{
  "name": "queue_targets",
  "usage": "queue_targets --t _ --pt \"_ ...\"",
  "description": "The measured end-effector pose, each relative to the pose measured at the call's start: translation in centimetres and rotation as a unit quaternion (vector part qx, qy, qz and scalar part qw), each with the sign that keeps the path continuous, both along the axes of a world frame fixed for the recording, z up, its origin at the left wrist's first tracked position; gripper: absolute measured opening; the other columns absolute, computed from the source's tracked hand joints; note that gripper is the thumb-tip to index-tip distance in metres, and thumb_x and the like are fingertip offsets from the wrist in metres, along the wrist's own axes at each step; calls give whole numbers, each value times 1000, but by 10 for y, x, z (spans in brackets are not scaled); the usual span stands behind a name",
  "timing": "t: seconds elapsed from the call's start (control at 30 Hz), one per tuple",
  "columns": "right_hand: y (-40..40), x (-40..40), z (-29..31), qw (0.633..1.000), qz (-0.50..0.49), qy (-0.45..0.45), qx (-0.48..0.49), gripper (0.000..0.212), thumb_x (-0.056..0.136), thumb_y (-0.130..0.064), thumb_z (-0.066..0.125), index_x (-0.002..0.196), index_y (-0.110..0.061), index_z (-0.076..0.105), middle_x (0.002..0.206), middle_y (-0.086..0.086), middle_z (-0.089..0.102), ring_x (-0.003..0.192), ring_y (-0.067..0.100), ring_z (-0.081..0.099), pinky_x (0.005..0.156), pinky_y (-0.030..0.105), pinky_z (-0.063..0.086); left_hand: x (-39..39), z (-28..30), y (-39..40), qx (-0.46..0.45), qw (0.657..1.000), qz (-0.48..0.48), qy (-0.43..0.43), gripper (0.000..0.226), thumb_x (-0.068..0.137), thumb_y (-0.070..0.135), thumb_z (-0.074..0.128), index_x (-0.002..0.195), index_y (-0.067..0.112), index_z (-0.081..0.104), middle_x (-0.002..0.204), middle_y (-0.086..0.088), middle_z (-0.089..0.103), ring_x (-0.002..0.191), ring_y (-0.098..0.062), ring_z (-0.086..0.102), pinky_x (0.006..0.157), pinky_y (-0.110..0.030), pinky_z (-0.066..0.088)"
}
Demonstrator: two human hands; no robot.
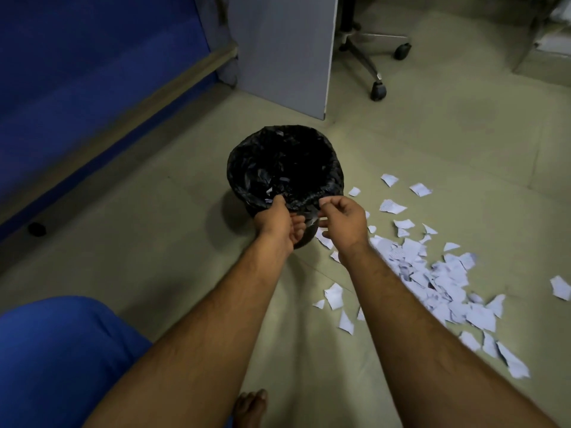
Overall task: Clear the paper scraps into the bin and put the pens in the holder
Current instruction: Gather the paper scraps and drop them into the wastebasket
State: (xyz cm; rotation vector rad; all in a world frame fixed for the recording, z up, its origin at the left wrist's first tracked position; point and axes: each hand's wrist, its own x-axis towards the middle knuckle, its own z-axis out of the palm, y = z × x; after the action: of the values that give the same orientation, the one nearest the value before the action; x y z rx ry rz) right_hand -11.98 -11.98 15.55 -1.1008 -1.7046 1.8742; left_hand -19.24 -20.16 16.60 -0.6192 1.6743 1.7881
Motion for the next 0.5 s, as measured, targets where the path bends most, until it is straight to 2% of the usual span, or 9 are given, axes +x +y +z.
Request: queue_targets --t 0.1,0.2,0.33,0.43,0.5 --pt "-2 5 3 1000 -12 1 1 11 93 -11 59 92 -14 70 77 0 68 64 14 60 52 19 48 11 3 0 4 1000 -10 11 48 98 43 47 75 3 59 64 -10 62 47 -17 53 45 -21 44" --pt "-4 14 3 1000 -25 6 -8 9 92 -13 61 91 -15 70 77 0 69 64 14 61 55 23 48 31 -3 2 12 998 -51 29 54 96 52 49 82 2 62 66 -11 63 45 -17 55 46 -22 47" --pt "3 41 -12 996 -87 2 -20 8 92 -18 64 85 -20 67 75 1 69 63 14 63 57 26 48 57 -23 13 -9 985 -139 97 33 96 33 55 78 6 59 64 -11 58 43 -16 48 44 -21 40" --pt "18 76 -44 990 -131 -39 -24 11 90 -20 64 80 -24 66 75 2 70 65 16 65 62 31 51 75 -53 31 -78 951 -246 169 21 93 22 59 78 7 61 63 -6 61 49 -18 53 47 -23 43" --pt "30 99 -71 985 -149 -89 -11 8 85 -25 63 78 -25 66 77 0 72 72 19 68 71 38 57 91 -77 46 -128 911 -328 214 12 87 20 64 81 10 65 70 -5 66 62 -24 63 59 -28 51"
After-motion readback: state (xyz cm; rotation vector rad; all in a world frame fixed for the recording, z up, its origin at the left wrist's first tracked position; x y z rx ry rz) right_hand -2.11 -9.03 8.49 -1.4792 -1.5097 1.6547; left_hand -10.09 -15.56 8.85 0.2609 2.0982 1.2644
